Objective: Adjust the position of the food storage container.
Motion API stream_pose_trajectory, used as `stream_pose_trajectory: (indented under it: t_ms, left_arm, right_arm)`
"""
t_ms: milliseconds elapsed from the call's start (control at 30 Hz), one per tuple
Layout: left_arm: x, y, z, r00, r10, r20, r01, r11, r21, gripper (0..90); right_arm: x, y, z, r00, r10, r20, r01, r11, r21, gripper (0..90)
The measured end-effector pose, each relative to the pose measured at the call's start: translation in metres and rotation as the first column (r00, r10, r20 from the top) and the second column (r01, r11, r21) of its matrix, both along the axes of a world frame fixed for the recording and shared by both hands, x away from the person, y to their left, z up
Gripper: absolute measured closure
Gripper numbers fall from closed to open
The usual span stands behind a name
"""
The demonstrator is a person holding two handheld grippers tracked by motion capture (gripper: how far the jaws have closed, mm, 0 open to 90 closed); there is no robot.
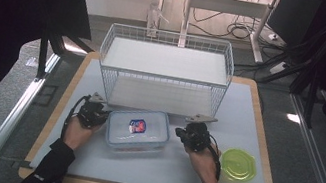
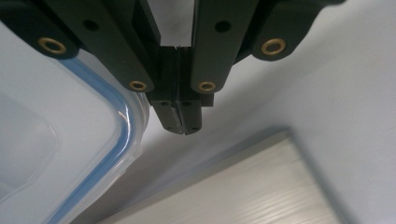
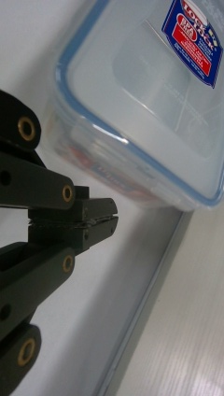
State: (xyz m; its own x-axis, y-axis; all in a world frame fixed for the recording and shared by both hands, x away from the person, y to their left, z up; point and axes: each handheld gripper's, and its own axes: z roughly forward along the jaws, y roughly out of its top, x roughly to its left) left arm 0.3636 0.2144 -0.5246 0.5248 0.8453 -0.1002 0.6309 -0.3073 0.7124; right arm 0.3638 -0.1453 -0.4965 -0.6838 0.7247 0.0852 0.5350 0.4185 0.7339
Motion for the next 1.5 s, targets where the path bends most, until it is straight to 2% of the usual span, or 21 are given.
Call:
stream_pose_trajectory:
  t_ms: [100, 167, 200, 233, 267, 333, 367, 400, 433, 467, 667, 800, 933, 1100, 1167, 1267, 1300, 1333, 1433, 1467, 1500]
  left_arm:
    - [0.005, -0.014, 0.0, 0.9996, -0.028, 0.002, 0.028, 0.9996, -0.005, 90.0]
    - [0.006, -0.022, 0.001, 0.9991, -0.042, 0.002, 0.042, 0.9991, -0.004, 90.0]
    - [0.005, -0.023, 0.001, 0.999, -0.044, 0.002, 0.044, 0.999, -0.003, 90.0]
    - [0.001, -0.025, 0.002, 0.9988, -0.049, -0.002, 0.049, 0.9986, 0.02, 90.0]
    - [0.001, -0.025, 0.002, 0.9988, -0.049, -0.002, 0.049, 0.9986, 0.02, 90.0]
    - [-0.011, -0.021, 0.001, 0.9981, -0.052, -0.032, 0.053, 0.9985, 0.018, 90.0]
    - [-0.011, -0.021, 0.001, 0.9981, -0.052, -0.032, 0.053, 0.9985, 0.018, 90.0]
    - [-0.023, -0.018, 0.001, 0.9978, -0.053, -0.04, 0.054, 0.9984, 0.019, 90.0]
    - [-0.023, -0.018, 0.001, 0.9978, -0.053, -0.04, 0.054, 0.9984, 0.019, 90.0]
    - [-0.033, -0.017, 0.003, 0.997, -0.069, -0.035, 0.07, 0.9975, 0.012, 90.0]
    - [-0.036, -0.022, 0.003, 0.9966, -0.07, -0.043, 0.07, 0.9973, 0.019, 90.0]
    - [-0.038, -0.031, 0.004, 0.9935, -0.103, -0.047, 0.105, 0.9936, 0.041, 90.0]
    - [-0.044, -0.047, 0.004, 0.9877, -0.148, -0.049, 0.15, 0.9882, 0.031, 90.0]
    - [-0.049, -0.057, 0.005, 0.9812, -0.188, -0.042, 0.19, 0.9806, 0.047, 90.0]
    - [-0.049, -0.056, 0.005, 0.9809, -0.19, -0.041, 0.192, 0.9803, 0.045, 90.0]
    - [-0.052, -0.045, 0.011, 0.9871, -0.16, -0.001, 0.16, 0.9864, 0.037, 84.8]
    - [-0.054, -0.04, 0.013, 0.9888, -0.149, 0.014, 0.148, 0.9885, 0.029, 78.1]
    - [-0.055, -0.036, 0.015, 0.9894, -0.143, 0.026, 0.142, 0.9895, 0.023, 78.1]
    - [-0.064, -0.025, 0.018, 0.9901, -0.125, 0.064, 0.126, 0.992, -0.006, 68.3]
    - [-0.068, -0.022, 0.02, 0.9892, -0.123, 0.079, 0.124, 0.9922, -0.006, 60.5]
    - [-0.071, -0.02, 0.021, 0.9879, -0.126, 0.091, 0.126, 0.992, 0.0, 57.0]
  right_arm:
    - [0.0, -0.002, -0.002, 0.9999, -0.006, -0.014, 0.006, 1.0, -0.002, 90.0]
    - [-0.001, -0.003, -0.002, 0.9996, -0.03, 0.0, 0.03, 0.9991, -0.032, 90.0]
    - [-0.001, -0.003, -0.002, 0.9996, -0.03, 0.0, 0.03, 0.9991, -0.032, 90.0]
    - [-0.001, -0.007, -0.003, 0.999, -0.035, -0.026, 0.035, 0.9994, -0.007, 90.0]
    - [-0.002, -0.008, -0.003, 0.9984, -0.038, -0.042, 0.038, 0.9993, 0.001, 90.0]
    - [-0.005, -0.007, -0.003, 0.9985, -0.033, -0.043, 0.033, 0.9994, -0.013, 90.0]
    - [-0.006, -0.006, -0.004, 0.9989, -0.027, -0.039, 0.026, 0.9994, -0.023, 90.0]
    - [-0.007, -0.006, -0.004, 0.9986, -0.023, -0.047, 0.022, 0.9994, -0.027, 90.0]
    - [-0.009, -0.005, -0.005, 0.9982, -0.016, -0.058, 0.014, 0.9995, -0.029, 90.0]
    - [-0.011, -0.005, -0.005, 0.998, -0.019, -0.061, 0.017, 0.9994, -0.031, 90.0]
    - [-0.02, -0.005, -0.003, 0.9987, -0.009, -0.051, 0.006, 0.9983, -0.058, 90.0]
    - [-0.033, -0.014, -0.002, 0.9981, -0.025, -0.057, 0.021, 0.9971, -0.073, 90.0]
    - [-0.044, -0.024, 0.0, 0.9969, -0.062, -0.049, 0.057, 0.9938, -0.095, 90.0]
    - [-0.056, -0.032, 0.002, 0.9948, -0.098, -0.03, 0.093, 0.9865, -0.135, 90.0]
    - [-0.057, -0.032, 0.002, 0.9947, -0.099, -0.026, 0.095, 0.9859, -0.138, 90.0]
    - [-0.061, -0.032, 0.007, 0.9951, -0.099, 0.0, 0.097, 0.9818, -0.163, 89.5]
    - [-0.064, -0.035, 0.011, 0.9944, -0.103, 0.022, 0.105, 0.9819, -0.158, 86.3]
    - [-0.064, -0.035, 0.011, 0.9944, -0.103, 0.022, 0.105, 0.9819, -0.158, 86.3]
    - [-0.068, -0.042, 0.018, 0.9943, -0.098, 0.042, 0.102, 0.9876, -0.119, 81.9]
    - [-0.07, -0.046, 0.022, 0.9946, -0.093, 0.046, 0.097, 0.9912, -0.09, 77.5]
    - [-0.071, -0.048, 0.024, 0.9949, -0.089, 0.048, 0.093, 0.9928, -0.076, 74.4]
